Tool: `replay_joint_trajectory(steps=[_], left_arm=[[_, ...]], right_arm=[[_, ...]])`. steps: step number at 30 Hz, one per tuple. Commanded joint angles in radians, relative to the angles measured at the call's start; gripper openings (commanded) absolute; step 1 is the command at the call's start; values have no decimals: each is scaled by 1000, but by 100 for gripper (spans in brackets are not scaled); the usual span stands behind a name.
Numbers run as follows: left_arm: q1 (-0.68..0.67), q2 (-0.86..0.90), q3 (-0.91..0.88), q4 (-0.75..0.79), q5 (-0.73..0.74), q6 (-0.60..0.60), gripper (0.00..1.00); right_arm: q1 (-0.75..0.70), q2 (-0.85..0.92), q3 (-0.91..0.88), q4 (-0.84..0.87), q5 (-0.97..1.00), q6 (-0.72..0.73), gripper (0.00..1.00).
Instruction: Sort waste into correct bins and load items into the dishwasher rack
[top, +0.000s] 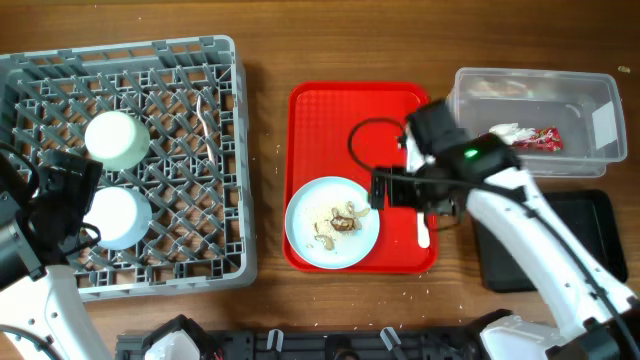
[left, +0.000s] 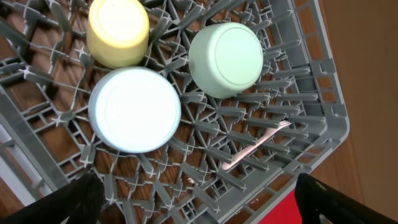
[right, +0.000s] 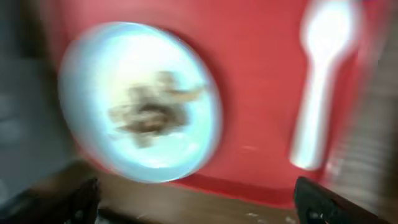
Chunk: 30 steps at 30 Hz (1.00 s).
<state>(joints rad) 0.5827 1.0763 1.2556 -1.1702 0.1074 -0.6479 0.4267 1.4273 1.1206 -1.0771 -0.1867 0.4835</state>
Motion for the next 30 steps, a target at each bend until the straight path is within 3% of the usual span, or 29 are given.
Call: replay_joint_trajectory(steps=[1, 2, 3, 4, 6, 15, 19, 23, 30], left_arm=[[5, 0, 1, 2, 15, 12, 100], [5, 0, 1, 2, 15, 12, 100], [5, 0, 1, 2, 15, 12, 100], [5, 0, 1, 2, 15, 12, 100], [5, 0, 1, 2, 15, 12, 100], [5, 0, 1, 2, 15, 12, 100], [5, 0, 1, 2, 15, 12, 100], [5, 0, 1, 2, 15, 12, 100], [5, 0, 1, 2, 15, 12, 100]], right_arm=[[40, 29, -73, 8, 278, 176, 97], [37, 40, -94, 18, 294, 180, 93], [34, 52, -117, 35, 303, 185, 78], [32, 62, -144, 73, 302, 180, 70], [32, 82, -189, 139, 301, 165, 64], [28, 216, -229, 294, 412, 76, 63], [-38, 240, -229, 336, 332, -93, 66], [-169, 241, -230, 367, 58, -337, 65], [-233, 241, -232, 362, 34, -353, 51]])
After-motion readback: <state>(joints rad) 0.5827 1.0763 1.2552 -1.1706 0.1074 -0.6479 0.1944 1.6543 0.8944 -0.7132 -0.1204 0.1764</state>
